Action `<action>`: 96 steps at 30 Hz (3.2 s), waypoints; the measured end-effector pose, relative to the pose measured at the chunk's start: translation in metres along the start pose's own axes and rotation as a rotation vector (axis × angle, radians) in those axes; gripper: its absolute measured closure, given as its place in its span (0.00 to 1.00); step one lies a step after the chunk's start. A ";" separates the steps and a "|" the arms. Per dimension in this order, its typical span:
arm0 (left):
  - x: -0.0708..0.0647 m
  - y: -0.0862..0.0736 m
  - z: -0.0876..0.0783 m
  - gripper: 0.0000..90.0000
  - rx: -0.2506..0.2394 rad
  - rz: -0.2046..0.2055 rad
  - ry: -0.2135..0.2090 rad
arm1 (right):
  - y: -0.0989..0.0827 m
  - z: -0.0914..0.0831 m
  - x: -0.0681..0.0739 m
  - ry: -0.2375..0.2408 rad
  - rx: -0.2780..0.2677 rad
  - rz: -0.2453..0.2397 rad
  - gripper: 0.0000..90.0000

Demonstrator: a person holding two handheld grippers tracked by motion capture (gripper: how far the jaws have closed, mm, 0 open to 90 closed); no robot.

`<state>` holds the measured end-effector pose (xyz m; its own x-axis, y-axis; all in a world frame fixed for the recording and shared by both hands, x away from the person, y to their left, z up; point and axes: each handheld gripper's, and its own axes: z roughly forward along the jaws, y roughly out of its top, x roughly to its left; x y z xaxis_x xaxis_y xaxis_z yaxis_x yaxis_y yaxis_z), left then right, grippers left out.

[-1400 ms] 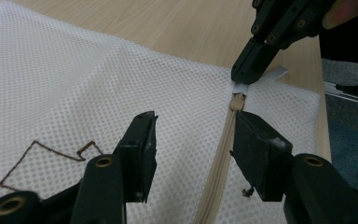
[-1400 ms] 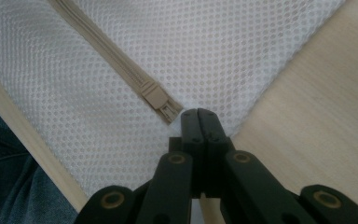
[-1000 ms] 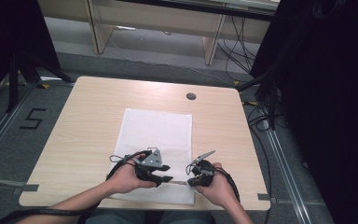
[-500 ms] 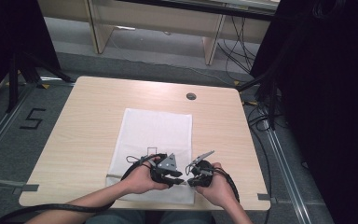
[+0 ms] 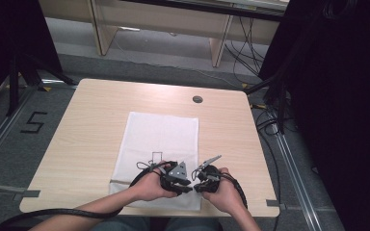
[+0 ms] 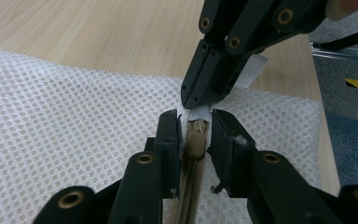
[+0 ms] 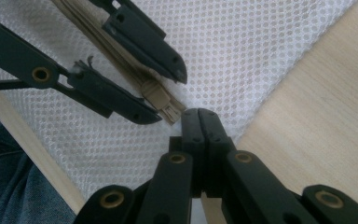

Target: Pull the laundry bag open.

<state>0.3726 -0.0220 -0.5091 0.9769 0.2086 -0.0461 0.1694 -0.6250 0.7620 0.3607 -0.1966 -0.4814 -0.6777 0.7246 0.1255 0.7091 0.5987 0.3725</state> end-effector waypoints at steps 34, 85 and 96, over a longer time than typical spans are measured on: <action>-0.002 0.005 -0.002 0.91 0.038 0.029 -0.001 | 0.002 0.000 0.001 -0.015 0.011 -0.019 1.00; -0.004 0.001 -0.017 0.91 0.040 0.035 0.007 | 0.005 0.001 0.002 -0.021 0.021 -0.041 1.00; -0.004 0.001 -0.021 0.91 0.043 0.058 0.012 | 0.004 0.001 0.002 -0.020 0.020 -0.037 1.00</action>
<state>0.3661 -0.0079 -0.4946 0.9836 0.1804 0.0052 0.1185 -0.6676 0.7350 0.3627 -0.1922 -0.4807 -0.6997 0.7082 0.0938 0.6874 0.6317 0.3583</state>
